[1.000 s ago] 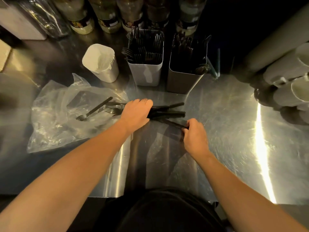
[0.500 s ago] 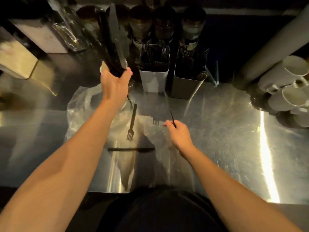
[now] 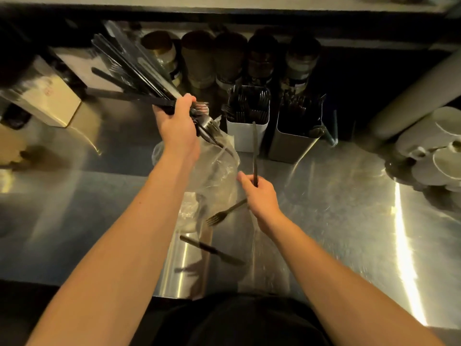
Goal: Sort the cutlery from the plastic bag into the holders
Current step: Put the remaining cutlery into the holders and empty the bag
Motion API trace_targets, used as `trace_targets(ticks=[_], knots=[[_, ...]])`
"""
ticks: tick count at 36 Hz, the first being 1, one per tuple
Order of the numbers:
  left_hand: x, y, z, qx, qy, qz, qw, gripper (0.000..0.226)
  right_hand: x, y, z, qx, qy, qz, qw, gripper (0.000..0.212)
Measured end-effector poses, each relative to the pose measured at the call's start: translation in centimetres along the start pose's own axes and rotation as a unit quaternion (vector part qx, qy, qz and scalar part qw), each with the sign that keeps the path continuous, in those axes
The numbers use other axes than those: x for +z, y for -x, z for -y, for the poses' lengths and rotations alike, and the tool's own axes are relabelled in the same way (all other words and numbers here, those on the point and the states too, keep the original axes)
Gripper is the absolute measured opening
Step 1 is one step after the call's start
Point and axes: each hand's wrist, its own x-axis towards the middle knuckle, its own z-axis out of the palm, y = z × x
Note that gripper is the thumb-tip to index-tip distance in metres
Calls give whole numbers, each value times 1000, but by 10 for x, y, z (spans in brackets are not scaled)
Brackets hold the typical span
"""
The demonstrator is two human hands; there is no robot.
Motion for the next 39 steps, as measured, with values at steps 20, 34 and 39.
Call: trace_targets(ticks=[20, 34, 39], knots=[[5, 10, -41, 212, -140, 86, 963, 29, 61, -31, 5, 64, -48, 40, 996, 26], [19, 9, -30, 40, 46, 69, 996, 32, 45, -28, 17, 51, -74, 64, 994, 35], [20, 10, -6, -40, 91, 44, 994, 15, 4, -23, 7, 40, -49, -7, 998, 25]])
